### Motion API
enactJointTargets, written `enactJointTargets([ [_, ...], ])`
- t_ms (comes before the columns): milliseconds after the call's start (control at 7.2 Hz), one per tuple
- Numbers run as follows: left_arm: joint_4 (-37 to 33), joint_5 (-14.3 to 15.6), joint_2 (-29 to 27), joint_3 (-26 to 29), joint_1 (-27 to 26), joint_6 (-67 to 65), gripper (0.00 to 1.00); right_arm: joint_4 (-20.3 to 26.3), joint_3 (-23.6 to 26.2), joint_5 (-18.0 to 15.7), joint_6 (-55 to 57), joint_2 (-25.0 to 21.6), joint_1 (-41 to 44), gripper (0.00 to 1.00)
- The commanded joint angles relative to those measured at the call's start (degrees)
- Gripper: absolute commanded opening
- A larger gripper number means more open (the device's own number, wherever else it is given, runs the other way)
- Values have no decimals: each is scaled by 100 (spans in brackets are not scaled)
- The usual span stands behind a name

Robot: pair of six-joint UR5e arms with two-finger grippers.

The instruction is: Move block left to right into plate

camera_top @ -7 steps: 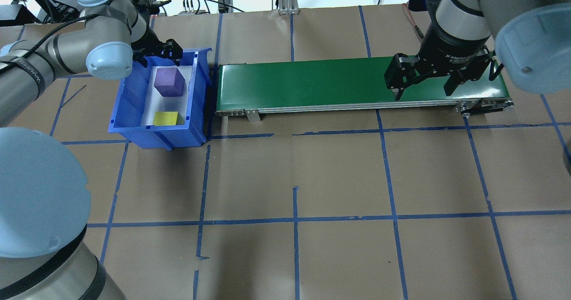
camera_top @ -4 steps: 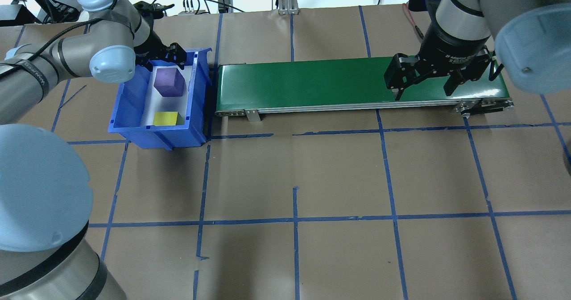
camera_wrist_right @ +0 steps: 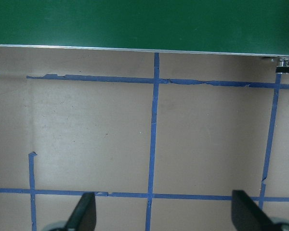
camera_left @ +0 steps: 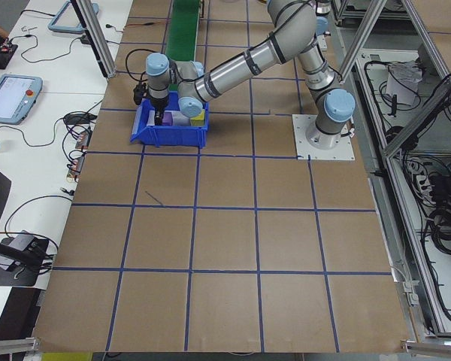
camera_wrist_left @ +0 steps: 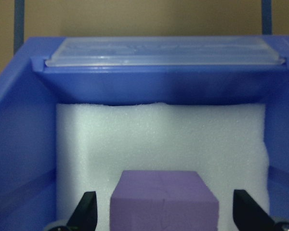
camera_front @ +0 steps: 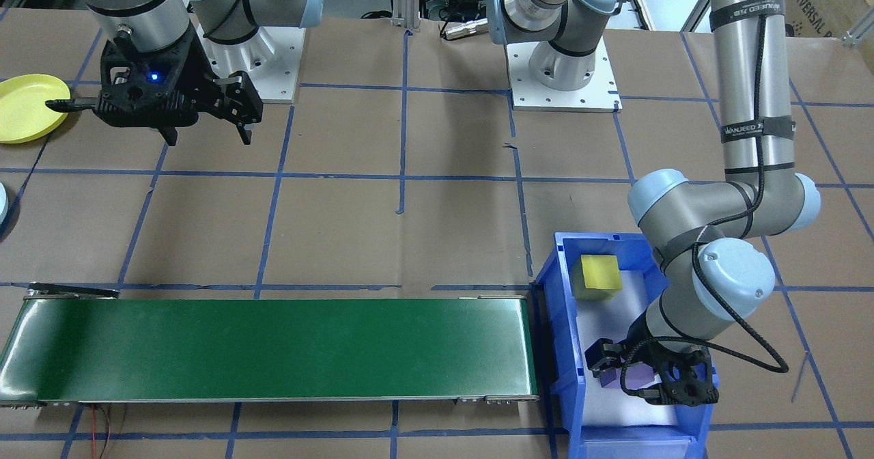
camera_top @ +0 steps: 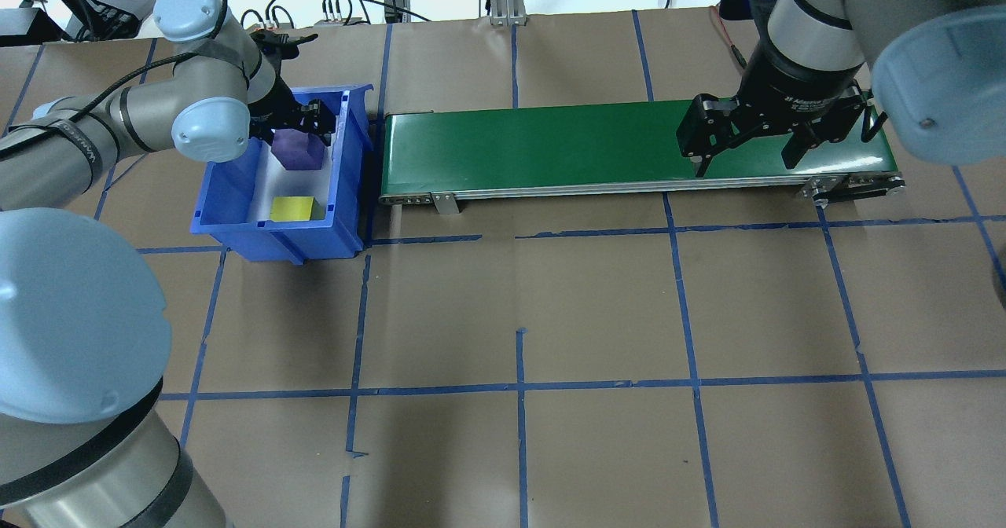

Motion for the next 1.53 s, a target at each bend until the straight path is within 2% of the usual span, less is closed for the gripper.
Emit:
enactJointTargets([
  [0, -24, 6, -15, -20, 0, -8, 37, 0, 0, 0, 0, 0, 0, 100],
  [278, -41, 15, 264, 129, -9, -26, 36, 0, 0, 0, 0, 0, 0, 100],
  [556, -320, 24, 1070, 165, -35, -17, 36, 0, 0, 0, 0, 0, 0, 100],
  [833, -384, -29, 1679, 200, -332, -52, 36, -9, 0, 0, 0, 0, 0, 100],
  [972, -375, 32, 1812, 200, -665, -139, 36, -9, 0, 0, 0, 0, 0, 100],
  [1250, -375, -37, 1726, 78, -1088, -1479, 36, -9, 0, 0, 0, 0, -9, 100],
  [1389, -323, -38, 1560, 77, -1264, -1659, 36, -9, 0, 0, 0, 0, -9, 100],
])
